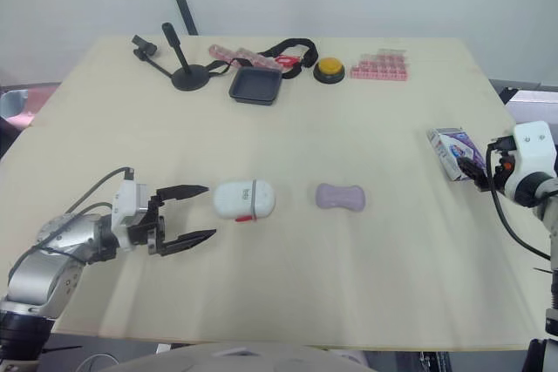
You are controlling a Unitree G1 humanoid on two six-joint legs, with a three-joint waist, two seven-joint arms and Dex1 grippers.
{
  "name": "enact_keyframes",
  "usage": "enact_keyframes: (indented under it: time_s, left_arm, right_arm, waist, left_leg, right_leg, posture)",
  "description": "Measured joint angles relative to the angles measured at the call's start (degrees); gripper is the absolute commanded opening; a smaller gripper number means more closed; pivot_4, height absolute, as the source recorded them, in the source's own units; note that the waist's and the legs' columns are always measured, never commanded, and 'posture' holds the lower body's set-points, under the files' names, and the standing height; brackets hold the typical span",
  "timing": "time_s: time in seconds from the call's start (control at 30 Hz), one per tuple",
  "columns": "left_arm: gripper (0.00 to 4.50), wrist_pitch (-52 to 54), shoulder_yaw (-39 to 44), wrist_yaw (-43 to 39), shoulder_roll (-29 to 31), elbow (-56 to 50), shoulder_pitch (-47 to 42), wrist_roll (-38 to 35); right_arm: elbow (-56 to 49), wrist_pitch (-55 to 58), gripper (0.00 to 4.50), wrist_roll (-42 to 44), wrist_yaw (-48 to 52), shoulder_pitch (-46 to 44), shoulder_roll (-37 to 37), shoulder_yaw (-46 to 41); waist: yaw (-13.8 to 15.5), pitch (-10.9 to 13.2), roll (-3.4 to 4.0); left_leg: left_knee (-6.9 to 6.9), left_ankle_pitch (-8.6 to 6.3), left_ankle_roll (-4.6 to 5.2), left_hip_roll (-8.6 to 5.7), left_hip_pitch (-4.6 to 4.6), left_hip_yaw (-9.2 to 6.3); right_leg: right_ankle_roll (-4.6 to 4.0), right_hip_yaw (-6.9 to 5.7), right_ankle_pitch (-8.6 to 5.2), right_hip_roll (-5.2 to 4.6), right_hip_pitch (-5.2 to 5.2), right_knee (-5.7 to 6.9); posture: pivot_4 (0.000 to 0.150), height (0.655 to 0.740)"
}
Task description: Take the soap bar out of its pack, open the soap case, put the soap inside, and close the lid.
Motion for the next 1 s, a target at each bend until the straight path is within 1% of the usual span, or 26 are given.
enact_keyframes:
  time_s: [0.1,0.2,0.33,0.4,0.47,0.53,0.73,0.8,1.0]
  left_arm:
    - [4.50,-0.78,0.01,-0.14,-0.02,1.55,-2.20,0.55]
    - [4.50,-1.13,-0.12,-1.06,-0.02,3.63,-4.94,0.88]
    - [4.50,-0.55,-1.59,-2.06,0.09,6.09,-9.20,1.82]
    - [4.50,-0.04,-2.81,-3.30,0.53,7.31,-11.33,2.16]
    - [4.50,0.55,-4.10,-4.70,1.37,8.81,-13.09,2.87]
    - [4.50,0.48,-5.36,-6.43,1.80,10.52,-14.92,3.88]
    - [4.50,-1.64,-9.48,-10.26,1.83,15.61,-20.58,7.88]
    - [4.50,-2.86,-10.77,-10.90,1.29,17.49,-22.38,9.27]
    - [4.50,-7.61,-13.52,-11.61,-0.31,24.24,-25.70,13.45]
  right_arm:
    - [-0.27,-10.14,4.46,2.06,8.45,0.52,-1.22,-0.45]
    - [-3.71,-14.55,4.46,6.24,15.04,0.55,0.31,0.30]
    - [-11.98,-14.71,4.46,10.30,21.27,3.85,2.18,5.50]
    - [-17.59,-14.57,4.46,12.58,24.51,7.31,3.73,9.44]
    - [-21.20,-15.18,4.46,13.08,27.05,10.19,4.32,13.15]
    - [-23.18,-16.57,4.46,13.06,28.83,11.78,4.96,15.34]
    - [-23.21,-21.08,4.46,12.15,31.79,13.97,5.33,19.01]
    - [-23.16,-21.77,4.46,12.18,31.92,14.06,5.38,19.34]
    - [-23.45,-23.47,4.46,11.91,32.00,14.66,5.30,19.42]
  waist:
    - [-0.22,0.00,-0.01]
    - [-0.28,0.00,-0.02]
    - [0.35,0.00,-0.02]
    - [0.64,-0.01,-0.03]
    - [0.82,-0.01,-0.03]
    - [0.68,-0.01,-0.03]
    - [-0.33,-0.02,-0.06]
    - [-0.54,-0.02,-0.06]
    - [-0.39,-0.03,-0.06]
  left_leg:
    - [0.00,0.00,0.00,0.02,-0.02,0.00]
    - [0.02,0.00,0.02,0.02,-0.01,0.00]
    - [0.04,0.00,0.02,0.07,-0.01,-0.05]
    - [0.11,-0.01,0.04,0.07,0.07,-0.08]
    - [0.14,-0.02,0.05,0.05,0.03,-0.08]
    - [0.14,-0.02,0.05,0.03,-0.01,-0.07]
    - [0.14,0.00,0.04,0.01,0.00,-0.05]
    - [0.14,0.00,0.04,0.00,-0.22,-0.04]
    - [0.15,0.00,0.05,0.01,-0.17,-0.06]
  right_leg:
    - [0.00,0.01,0.00,0.02,0.04,-0.01]
    - [0.00,0.01,0.00,0.06,0.04,0.04]
    - [0.00,-0.08,0.00,0.07,0.00,0.07]
    - [0.00,-0.14,0.00,0.05,-0.20,0.15]
    - [0.00,-0.16,0.00,0.03,-0.28,0.24]
    - [0.00,-0.13,0.00,-0.02,-0.36,0.25]
    - [0.00,-0.11,0.00,-0.05,-0.39,0.36]
    - [0.00,-0.08,0.00,-0.04,-0.35,0.36]
    - [0.00,-0.11,0.00,-0.04,-0.33,0.38]
  posture:
    - [0.150,0.7400]
    - [0.150,0.7400]
    - [0.150,0.7400]
    - [0.150,0.7400]
    - [0.150,0.7400]
    - [0.150,0.7400]
    - [0.150,0.7400]
    - [0.150,0.7400]
    - [0.150,0.7400]
